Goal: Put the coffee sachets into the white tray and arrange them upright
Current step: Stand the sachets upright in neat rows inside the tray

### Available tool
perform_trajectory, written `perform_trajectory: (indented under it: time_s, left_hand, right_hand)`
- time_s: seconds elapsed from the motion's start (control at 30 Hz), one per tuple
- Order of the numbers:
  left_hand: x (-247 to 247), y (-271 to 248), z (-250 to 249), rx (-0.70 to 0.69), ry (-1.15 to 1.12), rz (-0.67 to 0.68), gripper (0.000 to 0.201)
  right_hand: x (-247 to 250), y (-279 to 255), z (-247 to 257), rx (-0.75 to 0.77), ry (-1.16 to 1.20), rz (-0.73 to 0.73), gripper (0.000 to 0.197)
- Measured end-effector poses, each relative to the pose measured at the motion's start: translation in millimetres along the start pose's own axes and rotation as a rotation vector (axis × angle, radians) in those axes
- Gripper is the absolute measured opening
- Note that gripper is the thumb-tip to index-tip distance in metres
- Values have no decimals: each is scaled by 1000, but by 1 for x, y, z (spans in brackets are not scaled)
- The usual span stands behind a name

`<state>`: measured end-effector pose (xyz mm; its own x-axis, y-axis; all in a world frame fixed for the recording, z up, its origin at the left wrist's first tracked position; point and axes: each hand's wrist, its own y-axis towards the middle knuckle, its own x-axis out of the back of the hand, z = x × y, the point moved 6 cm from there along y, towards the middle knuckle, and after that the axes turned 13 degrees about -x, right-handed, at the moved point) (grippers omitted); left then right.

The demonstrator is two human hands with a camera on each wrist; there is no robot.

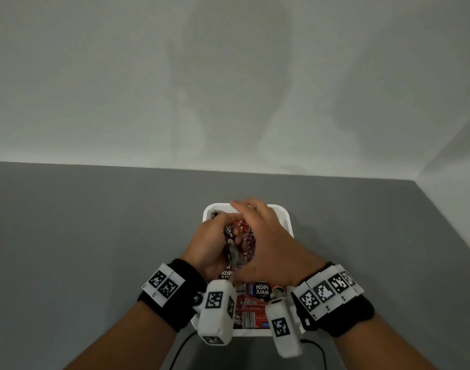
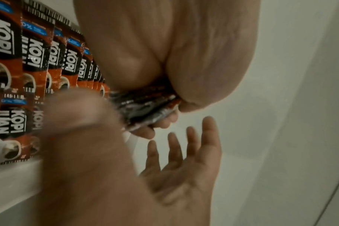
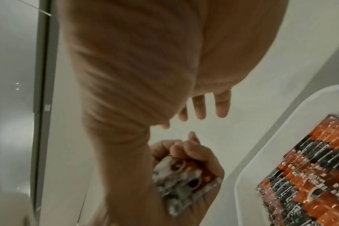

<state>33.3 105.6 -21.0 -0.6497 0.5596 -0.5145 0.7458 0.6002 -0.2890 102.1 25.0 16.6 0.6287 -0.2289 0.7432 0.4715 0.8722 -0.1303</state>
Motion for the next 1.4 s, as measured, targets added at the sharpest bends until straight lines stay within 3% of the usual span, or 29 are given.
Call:
perform_trajectory:
  time_s: [0.1, 0.17, 0.37, 0.47, 0.6, 0.73, 0.93, 1.03, 1.1, 1.23, 1.4]
  left_hand:
    - [-7, -3, 2, 13, 55, 145, 16]
    - [-10, -5, 5, 12, 57, 232, 25]
    - [-12, -9, 6, -24, 76, 234, 21]
    - [-7, -6, 1, -77, 129, 195, 22]
    - [-5, -4, -5, -232, 107, 148, 26]
    - [3, 2, -5, -321, 155, 25, 32]
    - [16, 2, -5, -293, 151, 45, 23]
    - [24, -1, -4, -297, 197, 35, 20]
    - [35, 1, -6, -300, 250, -43, 8]
    - [59, 1, -17, -284, 438, -198, 11]
    - [58, 2, -6, -190, 912, 8, 14]
  right_hand:
    - [-12, 5, 3, 105, -35, 57, 133]
    - [-9, 7, 1, 80, 3, 40, 128]
    - [-9, 8, 0, 101, -6, 39, 128]
    - [-3, 5, -7, 17, 207, 79, 129]
    - [4, 10, -32, -184, 610, -50, 82]
    - [-2, 8, -42, -257, 734, -55, 40]
    - [10, 7, -50, -261, 609, -153, 17]
    - [6, 9, -50, -230, 464, -140, 17]
    - [4, 13, -58, -251, 366, -138, 19]
    - [-23, 18, -70, -292, -4, 60, 18]
    - [-73, 23, -65, -256, -211, 268, 24]
